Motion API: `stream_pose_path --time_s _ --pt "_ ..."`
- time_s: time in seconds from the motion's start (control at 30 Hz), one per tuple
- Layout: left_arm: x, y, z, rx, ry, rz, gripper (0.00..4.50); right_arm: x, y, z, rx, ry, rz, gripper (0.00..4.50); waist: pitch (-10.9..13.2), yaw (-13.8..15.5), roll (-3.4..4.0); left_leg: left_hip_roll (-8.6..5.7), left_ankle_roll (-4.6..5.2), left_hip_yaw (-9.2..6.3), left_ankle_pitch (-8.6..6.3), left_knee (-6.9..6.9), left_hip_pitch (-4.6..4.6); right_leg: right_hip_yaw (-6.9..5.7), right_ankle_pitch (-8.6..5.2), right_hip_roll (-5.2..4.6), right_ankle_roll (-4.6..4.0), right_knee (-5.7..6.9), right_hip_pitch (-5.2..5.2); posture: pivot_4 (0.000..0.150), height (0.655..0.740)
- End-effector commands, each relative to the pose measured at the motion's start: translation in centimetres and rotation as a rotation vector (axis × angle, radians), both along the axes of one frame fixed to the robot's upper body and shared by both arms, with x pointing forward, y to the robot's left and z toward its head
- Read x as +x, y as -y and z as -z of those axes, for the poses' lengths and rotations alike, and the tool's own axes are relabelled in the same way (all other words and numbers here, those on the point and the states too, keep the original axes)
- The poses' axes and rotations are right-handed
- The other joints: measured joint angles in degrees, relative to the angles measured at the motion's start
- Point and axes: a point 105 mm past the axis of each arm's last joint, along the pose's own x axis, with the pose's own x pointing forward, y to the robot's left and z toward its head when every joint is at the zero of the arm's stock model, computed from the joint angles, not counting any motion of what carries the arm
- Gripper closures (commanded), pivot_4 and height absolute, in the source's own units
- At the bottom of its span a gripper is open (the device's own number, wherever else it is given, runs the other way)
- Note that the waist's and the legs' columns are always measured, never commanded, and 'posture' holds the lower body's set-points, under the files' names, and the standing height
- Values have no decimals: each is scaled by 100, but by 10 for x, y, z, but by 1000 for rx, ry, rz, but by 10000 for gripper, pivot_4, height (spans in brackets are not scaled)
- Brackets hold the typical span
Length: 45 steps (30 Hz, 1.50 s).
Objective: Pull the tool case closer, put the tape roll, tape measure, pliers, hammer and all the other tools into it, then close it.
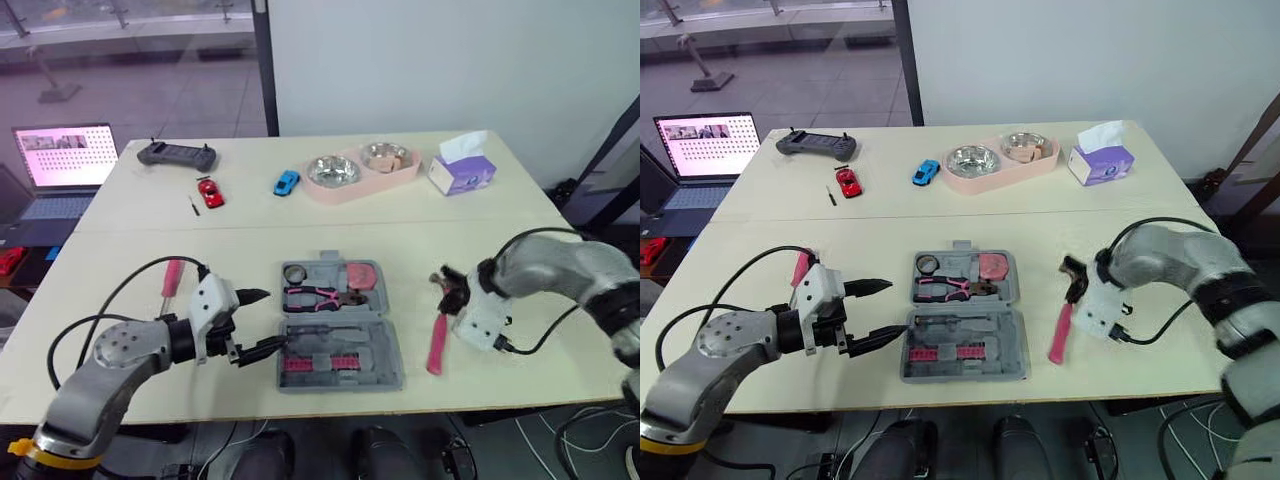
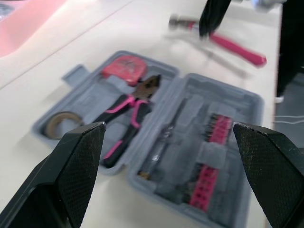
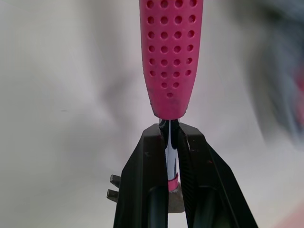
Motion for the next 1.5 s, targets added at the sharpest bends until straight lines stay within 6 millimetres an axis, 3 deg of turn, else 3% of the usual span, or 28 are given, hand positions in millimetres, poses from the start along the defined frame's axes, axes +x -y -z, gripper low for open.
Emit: stream_pose_path --time_s 0.03,0.17,0.27,0.33,0.47,0.63,0.77,0.97,1.13,1.3,1.5 --pt "3 1 -5 -8 40 -1 0 -24 -16 -40 338 -266 384 44891 -1 18 3 0 2 -3 -2 1 -5 -3 -1 -2 -2 -2 -2 1500 7400" --pt "5 6 -5 -24 42 11 0 -36 3 -40 559 -547 1089 44891 -2 94 7 -3 6 0 -7 5 -26 -5 -9 -18 -18 -7 -28 1500 7400" --pt "7 8 -4 -25 43 16 0 -40 5 -33 699 -710 1494 44891 -4 115 5 -8 5 5 -7 8 -31 -5 -8 -29 -21 -8 -33 1500 7400" --pt "8 9 -4 -28 41 26 0 -34 16 -18 768 -755 1681 44891 -6 111 5 -9 5 13 -7 9 -40 -4 -7 -32 -23 -8 -46 1500 7400" --pt "7 11 -5 -28 38 41 0 -33 31 10 812 -769 1861 44891 -9 160 8 -21 5 13 -4 14 -102 -8 -3 -37 -18 -8 -96 1500 7400" --pt "8 9 -5 -24 35 42 0 -39 33 36 814 -673 1961 44891 -10 173 8 -32 13 26 -7 15 -128 -8 23 -43 23 -8 -123 1500 7400" --pt "7 9 -5 -24 31 43 0 -39 20 52 879 -666 2002 44891 -15 119 -3 -28 16 26 -6 21 -120 -9 28 -34 31 -6 -110 1500 7400" --pt "5 9 -6 -27 29 38 0 -39 12 64 964 -513 2057 44891 -17 101 0 -10 22 18 -2 38 -90 -6 25 9 27 -6 -69 1500 7400" --pt "5 10 -6 -26 31 43 0 -54 14 74 1012 -416 2092 23482 -26 108 -7 -10 23 16 -2 36 -86 -5 27 13 29 -4 -64 1500 7400" --pt "3 4 -5 -14 14 47 0 -67 5 55 1152 -258 1961 365 -28 123 -4 -13 24 13 -2 36 -87 -5 26 11 31 -6 -62 1500 7400" --pt "3 -9 -3 18 -35 47 0 -91 -18 37 1232 66 1653 365 -30 92 -1 -7 24 10 -2 31 -83 -6 22 20 33 -5 -66 1500 7400"
